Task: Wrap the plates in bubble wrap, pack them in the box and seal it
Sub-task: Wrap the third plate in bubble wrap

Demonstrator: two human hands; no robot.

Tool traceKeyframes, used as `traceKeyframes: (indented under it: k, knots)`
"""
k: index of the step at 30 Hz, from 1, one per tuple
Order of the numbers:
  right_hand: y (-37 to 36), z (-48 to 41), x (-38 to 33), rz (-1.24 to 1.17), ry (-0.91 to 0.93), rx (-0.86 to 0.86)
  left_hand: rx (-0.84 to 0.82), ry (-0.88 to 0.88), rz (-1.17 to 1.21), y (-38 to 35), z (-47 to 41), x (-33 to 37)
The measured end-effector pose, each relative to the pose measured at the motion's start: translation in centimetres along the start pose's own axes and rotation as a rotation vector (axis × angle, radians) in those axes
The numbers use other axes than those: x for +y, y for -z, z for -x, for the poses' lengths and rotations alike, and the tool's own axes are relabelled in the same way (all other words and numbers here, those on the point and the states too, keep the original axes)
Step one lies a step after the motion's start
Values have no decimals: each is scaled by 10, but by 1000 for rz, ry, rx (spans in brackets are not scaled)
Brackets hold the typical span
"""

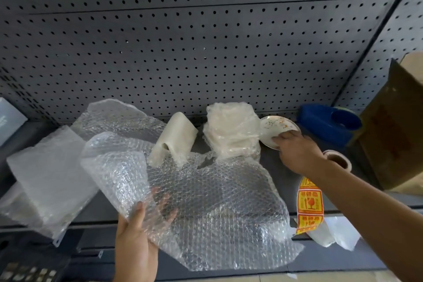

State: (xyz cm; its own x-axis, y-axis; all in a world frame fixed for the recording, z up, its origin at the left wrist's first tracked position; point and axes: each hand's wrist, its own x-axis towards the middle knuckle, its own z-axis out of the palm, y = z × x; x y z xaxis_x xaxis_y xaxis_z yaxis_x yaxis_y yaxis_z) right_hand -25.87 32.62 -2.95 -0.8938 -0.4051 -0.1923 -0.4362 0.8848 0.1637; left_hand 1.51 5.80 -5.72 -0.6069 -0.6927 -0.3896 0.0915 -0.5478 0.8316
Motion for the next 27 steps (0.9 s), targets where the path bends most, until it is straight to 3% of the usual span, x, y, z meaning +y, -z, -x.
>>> traceKeyframes:
  k: [6,12,16,19,27]
  knots:
    - [-8,6,-11,4,-70,199,-36,-23,31,-9,10,3]
    - [14,29,7,-387,-176,533,10,-25,102,-16,20,6]
    - [29,87,3,-578,-17,765,0,-21,152,-22,26,10]
    - [23,136,-22,-586,200,830,17,-45,153,-28,31,13]
    - [-64,147,-77,-397,498,707,67,-8,218,-28,33,14]
